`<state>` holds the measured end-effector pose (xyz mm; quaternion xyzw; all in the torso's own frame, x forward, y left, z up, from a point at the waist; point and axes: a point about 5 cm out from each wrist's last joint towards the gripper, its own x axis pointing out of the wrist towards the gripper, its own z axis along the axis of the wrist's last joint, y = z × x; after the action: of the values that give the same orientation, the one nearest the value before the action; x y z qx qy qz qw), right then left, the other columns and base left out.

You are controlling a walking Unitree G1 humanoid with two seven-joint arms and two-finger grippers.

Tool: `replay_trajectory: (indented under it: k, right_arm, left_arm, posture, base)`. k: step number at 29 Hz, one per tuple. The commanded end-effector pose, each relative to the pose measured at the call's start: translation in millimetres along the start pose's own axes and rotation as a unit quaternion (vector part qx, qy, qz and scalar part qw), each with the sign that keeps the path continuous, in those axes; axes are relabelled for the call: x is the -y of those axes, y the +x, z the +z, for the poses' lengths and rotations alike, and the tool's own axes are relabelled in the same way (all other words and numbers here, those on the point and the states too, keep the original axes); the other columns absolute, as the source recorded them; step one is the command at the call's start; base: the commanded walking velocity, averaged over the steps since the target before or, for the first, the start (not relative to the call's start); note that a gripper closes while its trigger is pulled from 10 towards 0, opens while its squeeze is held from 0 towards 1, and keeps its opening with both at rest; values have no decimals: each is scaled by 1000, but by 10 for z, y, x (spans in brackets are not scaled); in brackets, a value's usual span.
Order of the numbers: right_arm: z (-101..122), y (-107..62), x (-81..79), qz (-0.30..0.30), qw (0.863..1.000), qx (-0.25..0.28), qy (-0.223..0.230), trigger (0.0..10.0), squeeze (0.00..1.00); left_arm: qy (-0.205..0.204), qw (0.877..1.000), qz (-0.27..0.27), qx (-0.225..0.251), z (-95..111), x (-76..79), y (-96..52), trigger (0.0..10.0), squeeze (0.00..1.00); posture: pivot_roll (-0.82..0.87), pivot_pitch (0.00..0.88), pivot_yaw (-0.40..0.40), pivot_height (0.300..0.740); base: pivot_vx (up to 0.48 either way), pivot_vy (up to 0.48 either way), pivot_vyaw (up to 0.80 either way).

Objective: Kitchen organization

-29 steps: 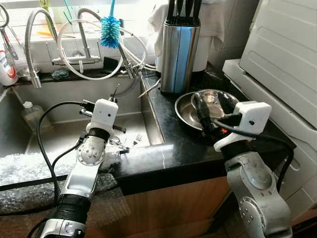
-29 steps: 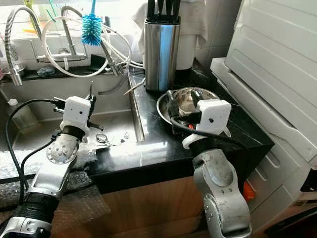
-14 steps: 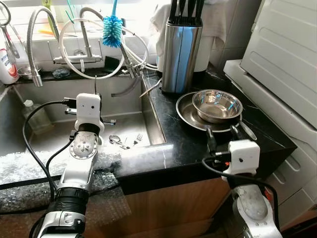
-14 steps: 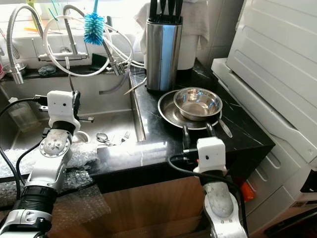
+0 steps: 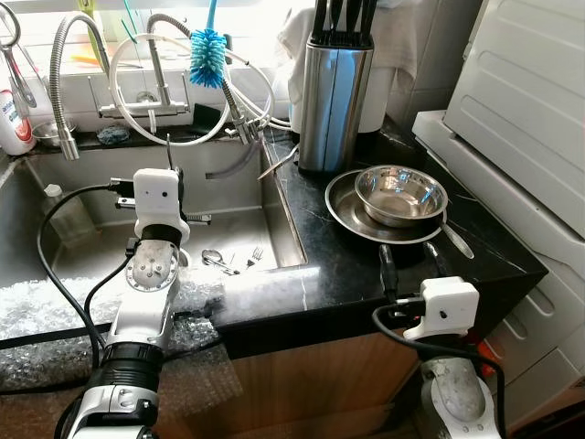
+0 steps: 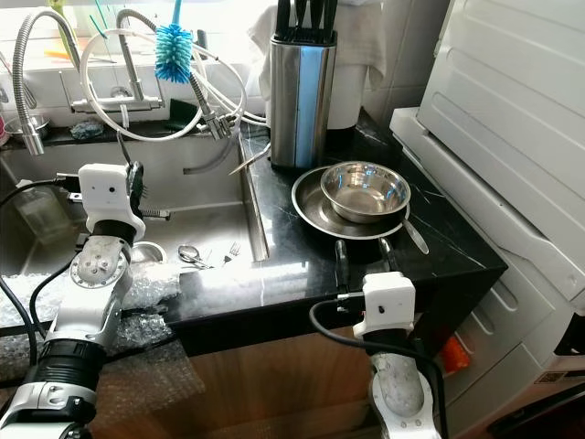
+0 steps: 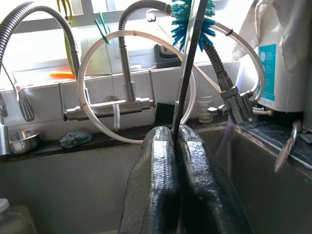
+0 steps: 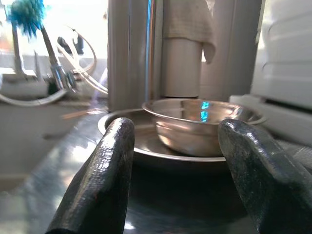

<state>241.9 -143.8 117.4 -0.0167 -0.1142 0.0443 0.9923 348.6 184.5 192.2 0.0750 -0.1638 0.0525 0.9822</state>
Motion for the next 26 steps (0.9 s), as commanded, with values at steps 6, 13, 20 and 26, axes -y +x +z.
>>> replay_trajectory:
  k: [6,13,20,26]
  right_arm:
    - [-176,-39,-25,32,998,-39,31,10000,0]
    - [-287,-100,18,19,997,-54,47,10000,0]
    - [-341,-127,61,3,996,-63,60,10000,0]
    - [-345,-117,65,-1,996,-63,63,10000,0]
  left_arm:
    - [-47,998,36,3,44,-111,106,10000,0]
    - [-28,998,64,-7,-2,-328,112,10000,0]
    - [26,997,33,-67,-189,-405,61,10000,0]
    - [54,992,5,-111,-301,-417,20,10000,0]
  posture:
    - [-152,0,-17,740]
    - [-149,0,-13,740]
    - [-146,3,-13,740]
    - [-139,9,-13,740]
  base:
    - [0,0,0]
    - [0,0,0]
    - [0,0,0]
    - [0,0,0]
